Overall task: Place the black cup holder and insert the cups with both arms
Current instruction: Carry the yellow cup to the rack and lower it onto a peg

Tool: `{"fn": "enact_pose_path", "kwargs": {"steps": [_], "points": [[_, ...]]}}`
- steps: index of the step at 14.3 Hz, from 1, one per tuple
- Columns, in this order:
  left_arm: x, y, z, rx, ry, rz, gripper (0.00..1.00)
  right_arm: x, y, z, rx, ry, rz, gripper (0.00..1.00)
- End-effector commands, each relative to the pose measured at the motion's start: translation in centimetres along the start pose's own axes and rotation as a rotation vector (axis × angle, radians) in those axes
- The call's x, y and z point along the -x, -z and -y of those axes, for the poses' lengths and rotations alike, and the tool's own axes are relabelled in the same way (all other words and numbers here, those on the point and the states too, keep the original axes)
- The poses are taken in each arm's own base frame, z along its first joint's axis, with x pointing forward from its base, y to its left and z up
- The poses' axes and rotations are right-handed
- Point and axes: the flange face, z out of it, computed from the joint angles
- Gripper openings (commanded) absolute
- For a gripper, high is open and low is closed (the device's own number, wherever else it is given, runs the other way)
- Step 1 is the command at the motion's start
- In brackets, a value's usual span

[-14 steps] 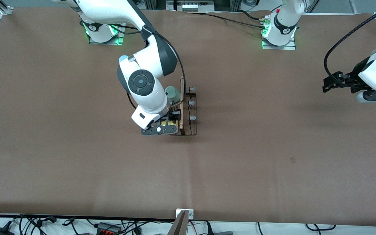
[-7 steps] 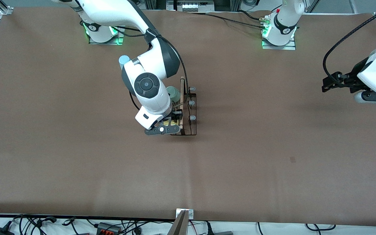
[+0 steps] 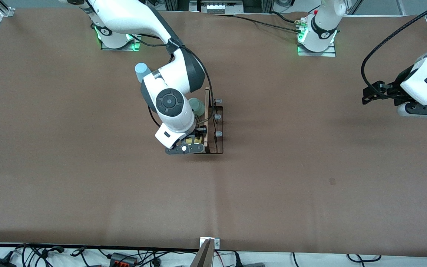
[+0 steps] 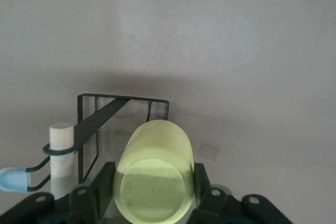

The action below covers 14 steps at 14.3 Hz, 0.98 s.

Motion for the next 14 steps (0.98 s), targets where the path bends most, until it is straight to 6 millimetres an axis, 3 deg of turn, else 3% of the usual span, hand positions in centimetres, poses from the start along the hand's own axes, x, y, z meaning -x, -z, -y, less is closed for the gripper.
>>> {"fn": "enact_pose_path", "kwargs": {"steps": [1,8,12,14], "points": [[0.4,0.2,-0.2,0.020,-0.005,0.001,1.00,0.2,-0.9,0.3,0.008,-0.015,-0.001,0.25],[0.4,0.1,-0.2,0.020,-0.005,0.002,1.00,0.3,-1.4,0.4,0.012,-0.014,0.004,0.26],[0.4,0.1,-0.4,0.020,-0.008,0.004,1.00,-0.4,0.0,-0.7,0.005,-0.008,-0.004,0.26],[0.4,0.2,-0.4,0.020,-0.008,0.002,1.00,0.0,-0.1,-0.1,0.005,-0.018,-0.003,0.26]]}}
